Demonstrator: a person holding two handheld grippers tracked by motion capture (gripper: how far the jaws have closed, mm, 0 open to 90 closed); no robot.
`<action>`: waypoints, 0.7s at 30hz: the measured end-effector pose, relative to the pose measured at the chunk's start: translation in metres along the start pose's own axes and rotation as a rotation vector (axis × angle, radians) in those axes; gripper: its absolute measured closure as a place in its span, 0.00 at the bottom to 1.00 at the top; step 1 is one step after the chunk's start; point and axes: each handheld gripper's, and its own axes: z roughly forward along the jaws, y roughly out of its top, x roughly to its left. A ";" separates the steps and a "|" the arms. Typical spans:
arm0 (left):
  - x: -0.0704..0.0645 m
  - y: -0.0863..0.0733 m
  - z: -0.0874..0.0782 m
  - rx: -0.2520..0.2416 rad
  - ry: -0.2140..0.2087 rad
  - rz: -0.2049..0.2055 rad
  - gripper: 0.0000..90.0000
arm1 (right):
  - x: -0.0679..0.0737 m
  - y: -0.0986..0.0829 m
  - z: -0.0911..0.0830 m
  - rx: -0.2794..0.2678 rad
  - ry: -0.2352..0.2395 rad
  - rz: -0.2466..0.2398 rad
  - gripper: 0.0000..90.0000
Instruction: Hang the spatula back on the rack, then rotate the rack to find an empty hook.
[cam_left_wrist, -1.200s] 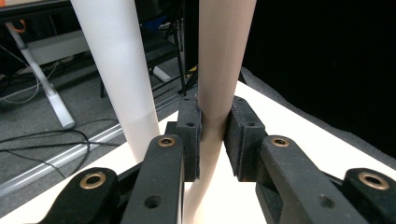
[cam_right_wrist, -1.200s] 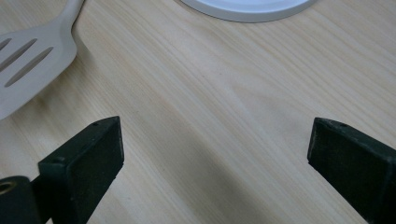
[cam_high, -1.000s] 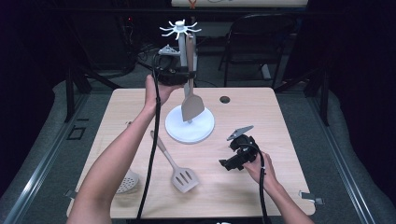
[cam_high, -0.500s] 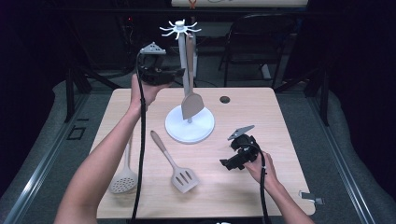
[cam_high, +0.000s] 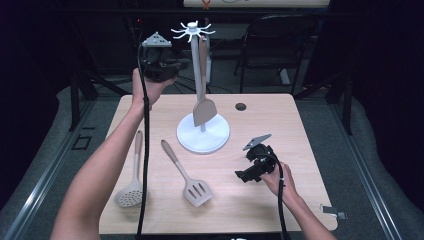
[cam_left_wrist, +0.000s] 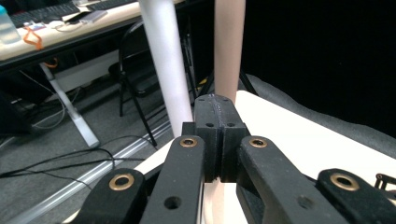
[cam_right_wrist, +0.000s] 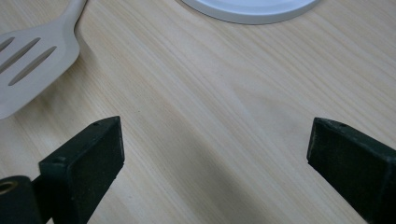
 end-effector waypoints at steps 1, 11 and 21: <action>0.000 0.002 -0.002 -0.003 0.008 0.004 1.00 | 0.000 0.000 0.000 0.000 0.002 0.000 0.04; 0.006 0.018 -0.013 -0.029 0.051 0.016 1.00 | 0.002 0.001 0.004 0.009 -0.001 -0.013 0.04; 0.013 0.033 -0.018 -0.063 0.095 0.010 1.00 | 0.000 -0.001 0.004 0.003 0.003 0.000 0.05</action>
